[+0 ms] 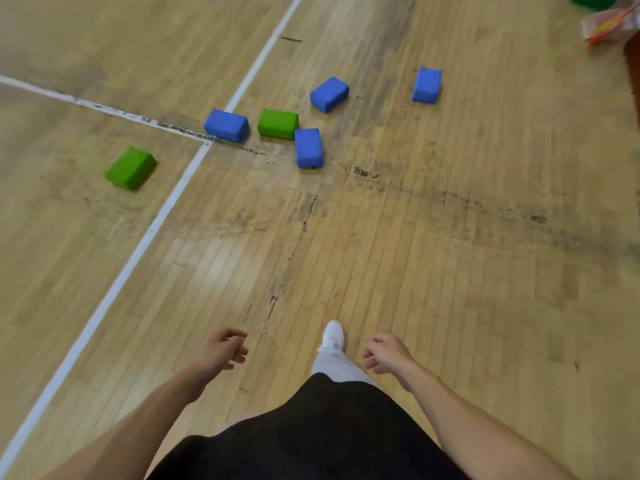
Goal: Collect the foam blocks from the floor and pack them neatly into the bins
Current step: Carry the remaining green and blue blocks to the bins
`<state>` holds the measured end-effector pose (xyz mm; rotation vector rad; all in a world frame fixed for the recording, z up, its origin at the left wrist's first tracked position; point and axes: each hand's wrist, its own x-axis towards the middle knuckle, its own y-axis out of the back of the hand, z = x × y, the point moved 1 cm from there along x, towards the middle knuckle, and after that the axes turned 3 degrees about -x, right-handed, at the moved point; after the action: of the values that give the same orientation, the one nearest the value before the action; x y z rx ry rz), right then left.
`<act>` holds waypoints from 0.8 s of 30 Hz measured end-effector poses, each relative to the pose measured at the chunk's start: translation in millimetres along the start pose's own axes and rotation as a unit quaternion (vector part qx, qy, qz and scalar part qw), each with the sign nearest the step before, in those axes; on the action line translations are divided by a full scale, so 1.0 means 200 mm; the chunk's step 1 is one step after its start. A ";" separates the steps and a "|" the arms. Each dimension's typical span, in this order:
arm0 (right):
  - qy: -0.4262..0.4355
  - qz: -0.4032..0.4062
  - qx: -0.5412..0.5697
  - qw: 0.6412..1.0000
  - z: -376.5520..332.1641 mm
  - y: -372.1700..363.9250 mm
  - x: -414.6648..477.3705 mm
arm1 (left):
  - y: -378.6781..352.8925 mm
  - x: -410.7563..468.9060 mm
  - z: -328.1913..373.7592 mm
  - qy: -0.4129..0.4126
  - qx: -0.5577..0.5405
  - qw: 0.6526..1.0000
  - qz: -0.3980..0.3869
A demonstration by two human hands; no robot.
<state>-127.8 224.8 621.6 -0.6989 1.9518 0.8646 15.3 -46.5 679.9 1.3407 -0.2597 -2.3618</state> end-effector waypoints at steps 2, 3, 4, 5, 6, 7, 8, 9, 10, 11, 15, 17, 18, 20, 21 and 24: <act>0.012 0.003 -0.009 1.000 -0.20 0.13 0.10 | 0.07 0.13 0.17 0.006 -0.003 1.000 0.018; 0.015 0.009 -0.012 1.000 -0.31 0.20 0.16 | 0.11 0.19 0.24 0.010 -0.011 1.000 0.027; 0.016 0.016 -0.017 1.000 -0.40 0.26 0.20 | 0.14 0.24 0.30 0.014 -0.014 0.999 0.037; 0.020 0.022 -0.020 0.999 -0.49 0.31 0.25 | 0.17 0.28 0.36 0.014 -0.013 0.999 0.045; 0.023 0.027 -0.020 0.999 -0.58 0.36 0.30 | 0.18 0.33 0.41 0.012 -0.011 0.999 0.049; 0.025 0.028 -0.020 0.999 -0.66 0.40 0.35 | 0.20 0.39 0.45 0.016 -0.012 0.999 0.049; 0.026 0.027 -0.022 0.999 -0.74 0.43 0.39 | 0.22 0.44 0.49 0.026 -0.016 0.998 0.051; 0.027 0.026 -0.027 0.999 -0.82 0.46 0.44 | 0.24 0.50 0.53 0.039 -0.021 0.998 0.055; 0.025 0.024 -0.037 0.999 -0.89 0.48 0.48 | 0.26 0.56 0.56 0.053 -0.026 0.997 0.059; 0.023 0.022 -0.046 0.998 -0.96 0.50 0.53 | 0.28 0.63 0.59 0.067 -0.033 0.996 0.059; 0.002 0.025 -0.081 0.996 -1.27 0.54 0.74 | 0.37 0.96 0.77 0.092 -0.061 0.993 0.036; -0.006 0.035 -0.096 0.995 -1.46 0.56 0.84 | 0.46 1.15 0.91 0.088 -0.084 0.992 0.031; -0.012 0.037 -0.099 0.994 -1.56 0.57 0.87 | 0.52 1.24 1.00 0.086 -0.092 0.992 0.027; -0.027 0.041 -0.107 0.993 -1.78 0.59 0.93 | 0.65 1.38 1.19 0.079 -0.092 0.992 0.019; -0.028 0.042 -0.108 0.993 -1.87 0.59 0.97 | 0.71 1.45 1.29 0.070 -0.088 0.994 0.016; -0.014 0.055 -0.095 0.994 -2.20 0.63 1.12 | 0.93 1.68 1.58 0.037 -0.061 0.997 0.017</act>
<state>-539.4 -76.9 633.9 -0.6893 1.9136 1.1331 -358.5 -371.8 649.9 1.3504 -0.1150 -2.2560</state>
